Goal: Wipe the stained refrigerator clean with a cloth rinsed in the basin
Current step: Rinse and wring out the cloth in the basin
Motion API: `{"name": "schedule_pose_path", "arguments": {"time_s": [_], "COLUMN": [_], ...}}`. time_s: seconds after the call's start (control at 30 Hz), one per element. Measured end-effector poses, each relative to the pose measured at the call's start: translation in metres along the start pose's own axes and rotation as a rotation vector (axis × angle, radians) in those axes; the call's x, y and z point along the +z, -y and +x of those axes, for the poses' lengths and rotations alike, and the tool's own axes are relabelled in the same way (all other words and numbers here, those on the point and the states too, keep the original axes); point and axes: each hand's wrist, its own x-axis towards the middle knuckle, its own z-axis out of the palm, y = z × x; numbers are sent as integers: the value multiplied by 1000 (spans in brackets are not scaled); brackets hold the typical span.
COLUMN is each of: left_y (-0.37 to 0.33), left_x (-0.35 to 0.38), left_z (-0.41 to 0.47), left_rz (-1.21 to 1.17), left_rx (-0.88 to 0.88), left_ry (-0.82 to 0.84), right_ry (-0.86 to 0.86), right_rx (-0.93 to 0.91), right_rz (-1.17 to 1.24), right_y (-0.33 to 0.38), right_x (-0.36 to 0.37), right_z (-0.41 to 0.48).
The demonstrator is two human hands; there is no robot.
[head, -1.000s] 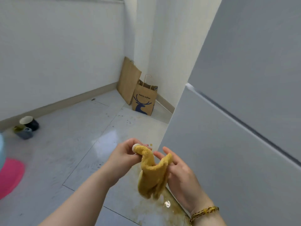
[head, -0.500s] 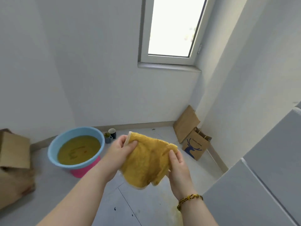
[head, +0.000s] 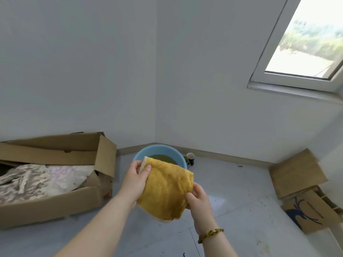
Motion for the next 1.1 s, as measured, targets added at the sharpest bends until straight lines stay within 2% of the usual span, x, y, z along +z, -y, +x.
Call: {"name": "schedule_pose_path", "arguments": {"time_s": [0.1,0.37,0.47,0.7,0.8,0.87,0.97,1.1], "left_y": [6,28,34,99,148,192,253,320], "left_x": [-25,-27,-19,8,15,20,32,49], "left_z": [51,153,197,298,351,392,448,521], "left_rz": [12,25,32,107,185,256,407,741], "left_rx": [-45,-207,-180,-278,-386,-393,-348,-201], "left_ry": [-36,-13,-5,-77,38,99,153,359], "right_ry": [10,-47,-47,-36,-24,-21,-1,84], "right_rx": [10,76,68,91,149,146,90,-8], "right_rz": [45,44,22,-109,-167,-208,-310,-556], "right_y": [2,-4,-4,-55,-95,-128,-174,-240], "right_x": [40,79,99,118,119,121,121,124], "right_z": [37,142,200,315,368,410,470,550]}}
